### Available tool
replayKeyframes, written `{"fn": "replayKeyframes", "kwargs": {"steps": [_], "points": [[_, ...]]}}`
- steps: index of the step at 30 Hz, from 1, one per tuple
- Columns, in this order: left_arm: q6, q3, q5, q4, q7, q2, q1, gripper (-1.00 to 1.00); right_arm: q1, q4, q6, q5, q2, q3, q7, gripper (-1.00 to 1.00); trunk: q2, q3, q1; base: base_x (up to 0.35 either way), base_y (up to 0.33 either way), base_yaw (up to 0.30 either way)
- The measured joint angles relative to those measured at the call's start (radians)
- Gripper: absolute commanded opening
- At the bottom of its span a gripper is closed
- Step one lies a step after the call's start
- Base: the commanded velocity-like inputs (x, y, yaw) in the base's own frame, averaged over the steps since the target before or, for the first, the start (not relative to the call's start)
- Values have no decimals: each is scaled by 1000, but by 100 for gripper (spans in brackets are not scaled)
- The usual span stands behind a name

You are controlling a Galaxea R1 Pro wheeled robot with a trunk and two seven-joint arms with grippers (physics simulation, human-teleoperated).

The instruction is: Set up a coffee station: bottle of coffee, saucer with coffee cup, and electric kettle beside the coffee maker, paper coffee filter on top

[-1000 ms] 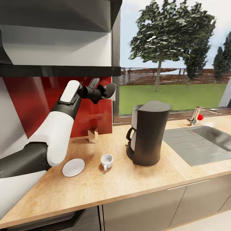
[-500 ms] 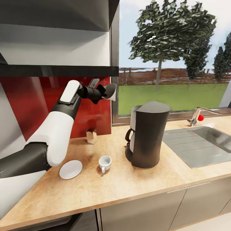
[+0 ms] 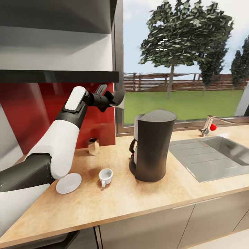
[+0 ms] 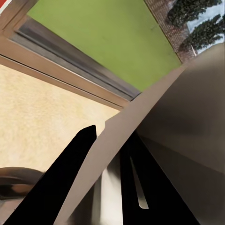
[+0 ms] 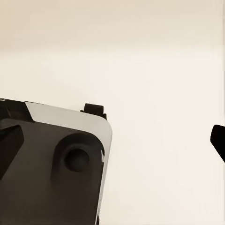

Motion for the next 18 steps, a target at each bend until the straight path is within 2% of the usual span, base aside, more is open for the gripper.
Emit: {"fn": "replayKeyframes", "kwargs": {"steps": [18], "points": [[12,1,9,3,-7,-1,-1,-100,0,0,1,0,0,0,0,100,0,0,0,43,-40,0]]}}
